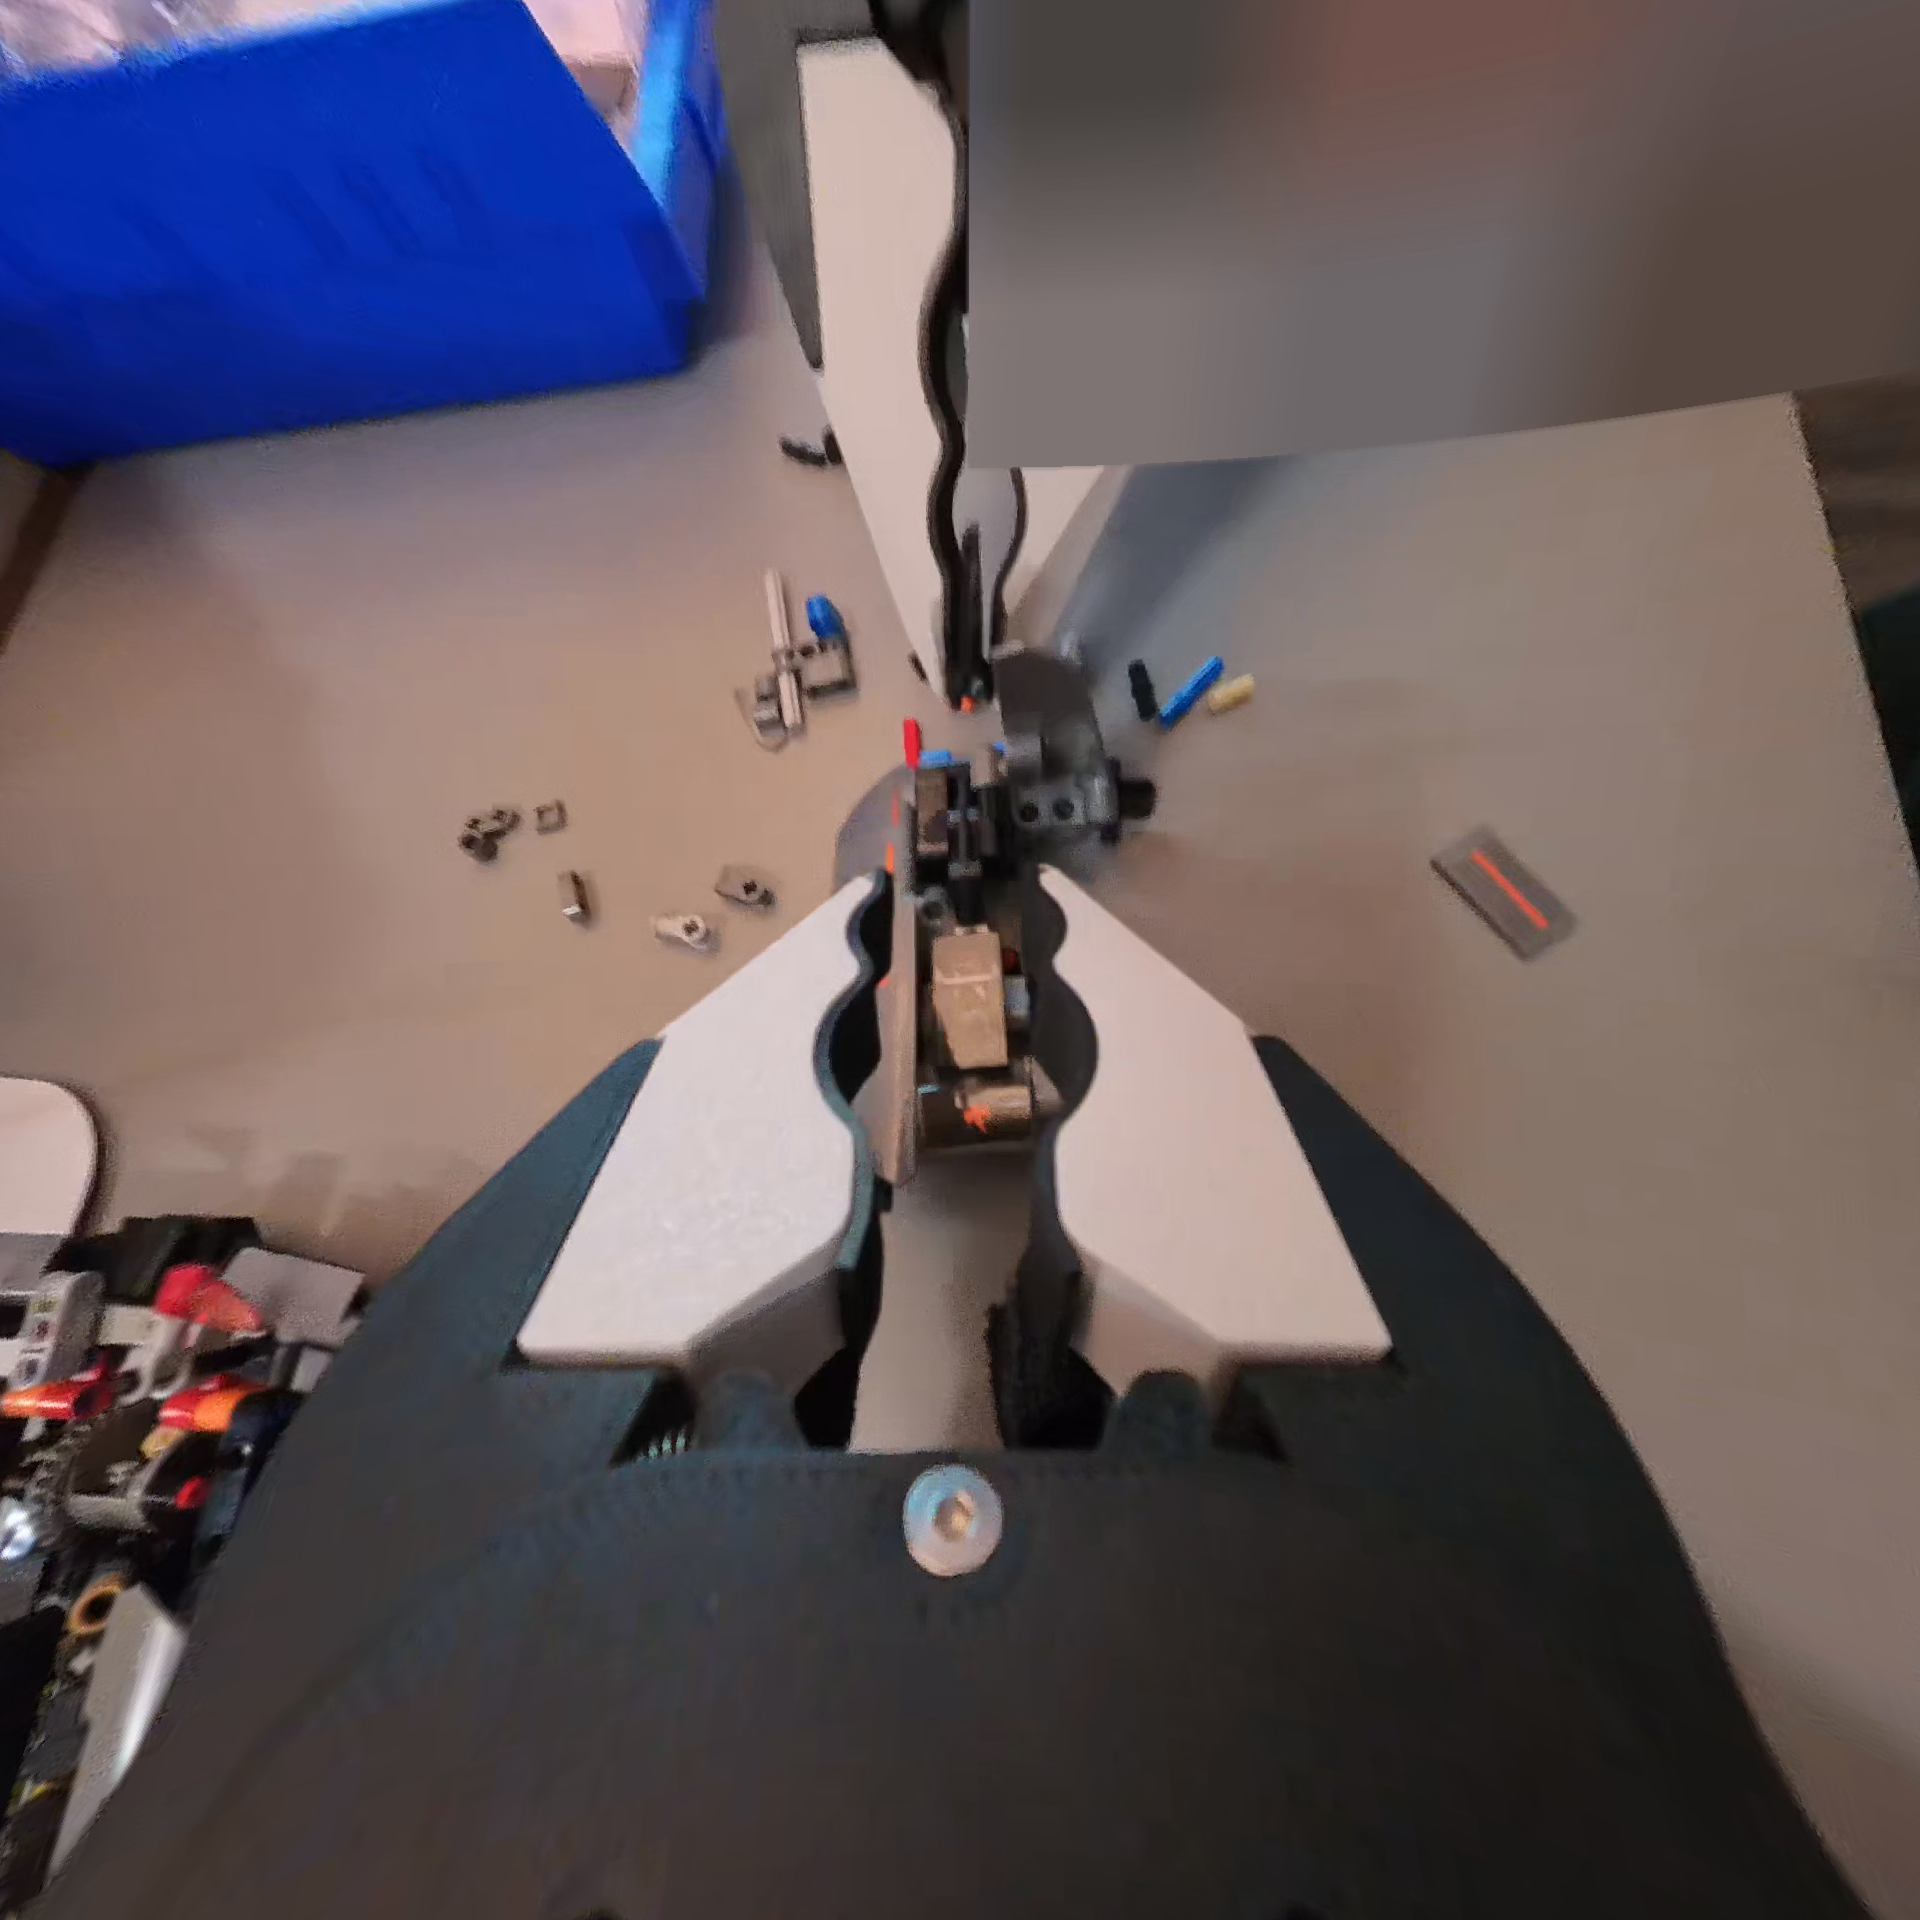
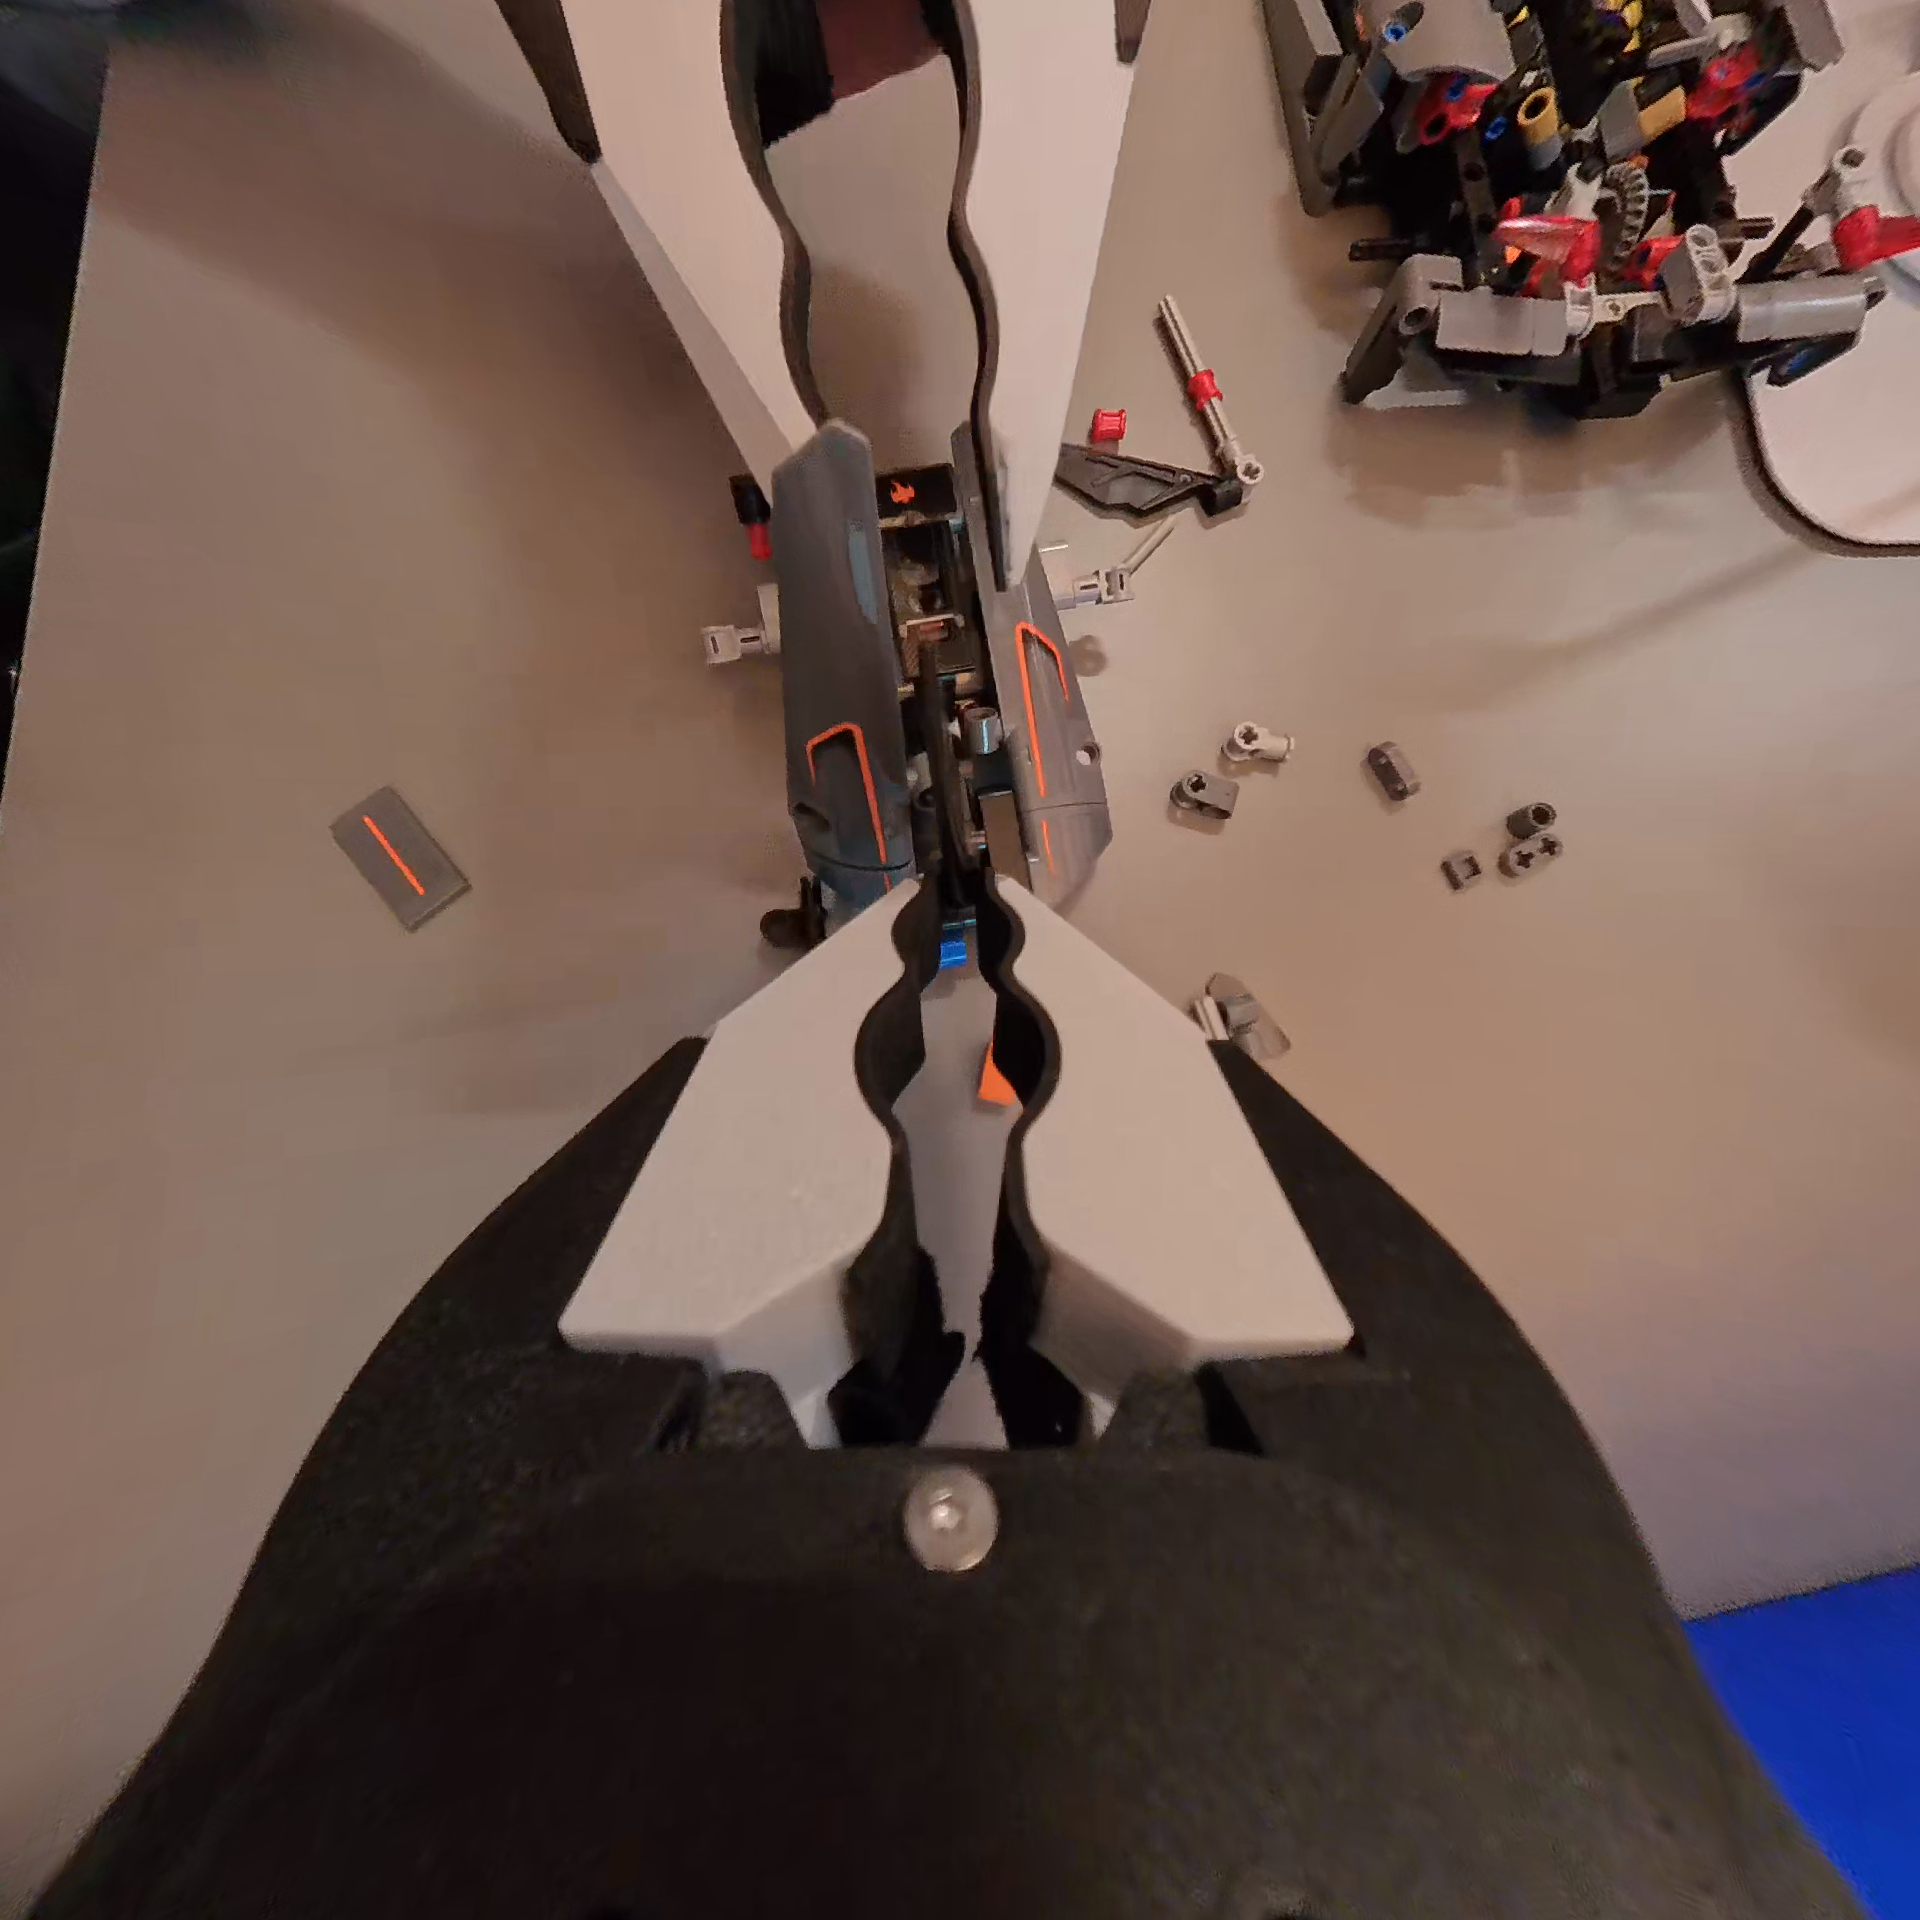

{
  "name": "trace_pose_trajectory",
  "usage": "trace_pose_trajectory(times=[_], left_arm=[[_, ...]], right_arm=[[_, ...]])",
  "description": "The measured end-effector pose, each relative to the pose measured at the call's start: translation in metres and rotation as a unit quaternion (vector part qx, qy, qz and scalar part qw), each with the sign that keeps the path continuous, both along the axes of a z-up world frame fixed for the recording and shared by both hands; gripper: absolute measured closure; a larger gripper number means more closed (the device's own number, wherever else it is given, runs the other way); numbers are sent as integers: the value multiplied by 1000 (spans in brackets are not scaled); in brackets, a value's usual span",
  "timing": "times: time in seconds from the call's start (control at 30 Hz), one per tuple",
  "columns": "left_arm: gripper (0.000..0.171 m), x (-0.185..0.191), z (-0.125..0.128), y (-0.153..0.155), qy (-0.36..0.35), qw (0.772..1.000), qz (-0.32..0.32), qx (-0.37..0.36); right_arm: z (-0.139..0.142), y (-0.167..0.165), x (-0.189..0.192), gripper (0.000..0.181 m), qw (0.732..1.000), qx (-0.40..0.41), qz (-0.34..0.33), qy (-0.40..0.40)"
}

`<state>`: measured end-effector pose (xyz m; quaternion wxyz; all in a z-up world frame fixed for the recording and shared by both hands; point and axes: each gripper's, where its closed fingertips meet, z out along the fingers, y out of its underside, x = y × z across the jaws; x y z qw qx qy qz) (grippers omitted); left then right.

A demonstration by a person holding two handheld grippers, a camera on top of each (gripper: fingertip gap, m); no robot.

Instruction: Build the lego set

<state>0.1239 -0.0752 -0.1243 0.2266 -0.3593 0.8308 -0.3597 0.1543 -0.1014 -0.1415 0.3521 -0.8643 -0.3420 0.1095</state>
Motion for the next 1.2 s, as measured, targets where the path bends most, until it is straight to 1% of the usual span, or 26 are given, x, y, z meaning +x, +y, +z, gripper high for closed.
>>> trace_pose_trajectory(times=[0.1, 0.17, 0.3, 0.4, 0.47, 0.53, 0.63, 0.83, 0.97, 1.2], left_arm=[[150, -5, -13, -4, 19, 1000, -13, 8], [150, -7, -18, -3, 18, 1000, -12, 18], [149, -5, -22, -6, 9, 1000, -15, 9], [151, -3, -24, -8, 0, 1000, -17, 21], [153, -2, -25, -9, -3, 1000, -19, 23], [154, -1, -28, -4, -6, 999, -13, 46], [161, 0, -24, -4, -15, 999, -12, 39], [163, 1, -32, -11, -10, 998, -27, 56], [171, 4, -31, -13, -15, 998, -29, 55], [171, 9, -22, -19, -36, 998, -32, 36]], right_arm=[[-4, -1, -1, 177, 1000, -5, 0, 6], [-6, -1, -2, 177, 1000, -9, 1, 13], [-16, 2, -5, 177, 1000, -21, 1, 14], [-16, 4, -3, 177, 1000, -20, -5, 6], [-10, 4, -2, 177, 1000, -14, -9, 15], [-4, 3, 0, 177, 1000, -7, -13, 17], [10, 4, -8, 177, 999, 14, -5, 36], [-11, 2, -10, 177, 1000, -21, -2, 21], [-19, 3, -10, 177, 999, -34, -7, 14], [-25, 4, -8, 177, 998, -45, -11, 34]])
